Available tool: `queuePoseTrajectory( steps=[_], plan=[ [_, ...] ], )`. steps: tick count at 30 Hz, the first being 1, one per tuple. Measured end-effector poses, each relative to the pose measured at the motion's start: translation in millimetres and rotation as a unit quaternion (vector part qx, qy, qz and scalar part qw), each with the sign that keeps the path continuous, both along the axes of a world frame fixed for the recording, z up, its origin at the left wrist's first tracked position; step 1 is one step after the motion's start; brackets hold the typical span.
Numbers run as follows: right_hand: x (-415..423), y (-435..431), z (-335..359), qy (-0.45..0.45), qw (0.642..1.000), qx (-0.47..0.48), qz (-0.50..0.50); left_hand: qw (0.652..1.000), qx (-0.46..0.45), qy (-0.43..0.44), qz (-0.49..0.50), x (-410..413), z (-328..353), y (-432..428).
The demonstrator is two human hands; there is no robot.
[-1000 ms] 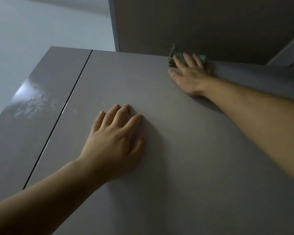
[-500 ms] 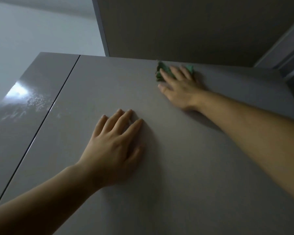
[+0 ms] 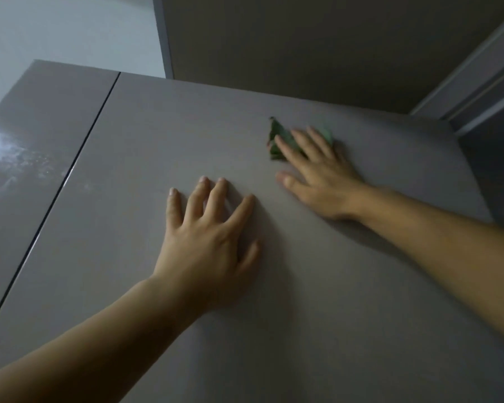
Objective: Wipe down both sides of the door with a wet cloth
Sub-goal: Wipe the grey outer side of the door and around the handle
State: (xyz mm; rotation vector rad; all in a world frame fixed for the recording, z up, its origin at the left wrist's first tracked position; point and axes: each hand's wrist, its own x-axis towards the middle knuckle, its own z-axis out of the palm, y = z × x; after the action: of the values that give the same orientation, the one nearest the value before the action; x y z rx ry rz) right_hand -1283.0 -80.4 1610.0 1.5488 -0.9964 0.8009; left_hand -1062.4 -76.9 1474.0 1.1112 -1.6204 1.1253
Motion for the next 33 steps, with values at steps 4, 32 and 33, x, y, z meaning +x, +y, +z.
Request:
queuePoseTrajectory(
  steps=[4, 32, 33],
  plan=[
    [-14.7, 5.3, 18.3, -0.009, 0.999, 0.004, -0.035, 1.000, -0.009, 0.007, -0.002, -2.5, -1.7, -1.8],
    [-149.7, 18.9, 60.4, -0.066, 0.997, 0.027, -0.024, 0.999, -0.018, 0.016, -0.030, -154.4, -9.0, 8.9],
    [-153.3, 23.1, 73.9, -0.116, 0.993, 0.035, -0.012, 0.999, -0.017, 0.017, -0.031, -155.2, -8.3, 10.5]
  ],
)
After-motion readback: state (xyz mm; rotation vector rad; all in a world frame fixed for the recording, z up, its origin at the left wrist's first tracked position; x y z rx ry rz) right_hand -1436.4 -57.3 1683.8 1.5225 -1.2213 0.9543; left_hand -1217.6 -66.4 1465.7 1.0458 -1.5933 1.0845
